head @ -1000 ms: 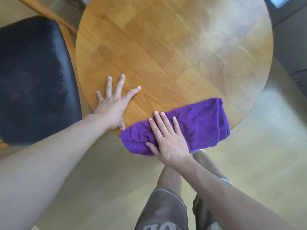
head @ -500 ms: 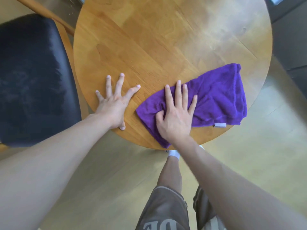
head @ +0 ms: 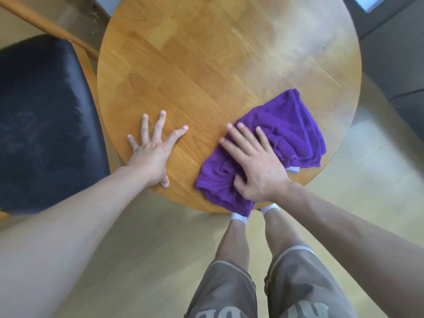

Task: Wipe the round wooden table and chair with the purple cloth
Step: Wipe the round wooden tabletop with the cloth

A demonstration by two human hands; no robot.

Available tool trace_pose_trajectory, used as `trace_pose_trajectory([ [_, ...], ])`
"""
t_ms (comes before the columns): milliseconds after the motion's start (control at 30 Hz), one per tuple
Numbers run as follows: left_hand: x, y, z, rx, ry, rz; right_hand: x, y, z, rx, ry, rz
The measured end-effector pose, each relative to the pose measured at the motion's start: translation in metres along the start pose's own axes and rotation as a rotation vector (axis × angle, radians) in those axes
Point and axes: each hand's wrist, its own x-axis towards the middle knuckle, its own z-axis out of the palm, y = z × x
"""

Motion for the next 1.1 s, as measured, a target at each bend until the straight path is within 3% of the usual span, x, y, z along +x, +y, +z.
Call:
trace_pose_trajectory([
  [133, -0.001, 0.001, 0.000, 0.002, 0.000, -0.003, 0.034, -0.014, -0.011, 0.141, 0.330, 0.515],
  [233, -0.001, 0.001, -0.001, 0.014, 0.007, -0.010, 0.039, -0.041, 0.011, 0.069, 0.206, 0.783],
  [300, -0.001, 0.002, 0.000, 0.028, 0.012, -0.016, 0.023, -0.065, 0.034, 0.027, 0.125, 0.721],
  [433, -0.003, 0.003, -0.001, 0.046, 0.014, -0.014, -0.016, -0.073, 0.057, -0.080, 0.031, 0.339],
  [567, -0.004, 0.003, -0.002, 0.037, 0.018, -0.017, -0.030, -0.015, 0.041, -0.136, -0.021, -0.038],
  [667, -0.005, 0.004, -0.003, 0.034, 0.016, -0.016, -0.022, 0.037, 0.021, -0.178, -0.043, -0.192],
  [733, -0.005, 0.004, -0.003, 0.031, 0.018, -0.013, -0.012, 0.066, 0.007, -0.192, -0.005, -0.141],
  [833, -0.005, 0.004, -0.003, 0.035, 0.017, -0.010, 0.000, 0.081, -0.005, -0.179, 0.114, 0.171],
  [1000, -0.005, 0.005, -0.004, 0.051, 0.017, -0.018, 0.029, 0.004, 0.012, -0.024, 0.283, 0.774],
  [1033, -0.004, 0.005, -0.004, 0.052, 0.022, -0.018, 0.031, -0.013, 0.018, 0.004, 0.281, 0.801],
  [1100, -0.004, 0.005, -0.003, 0.058, 0.033, -0.020, 0.022, -0.038, 0.034, -0.028, 0.200, 0.668],
])
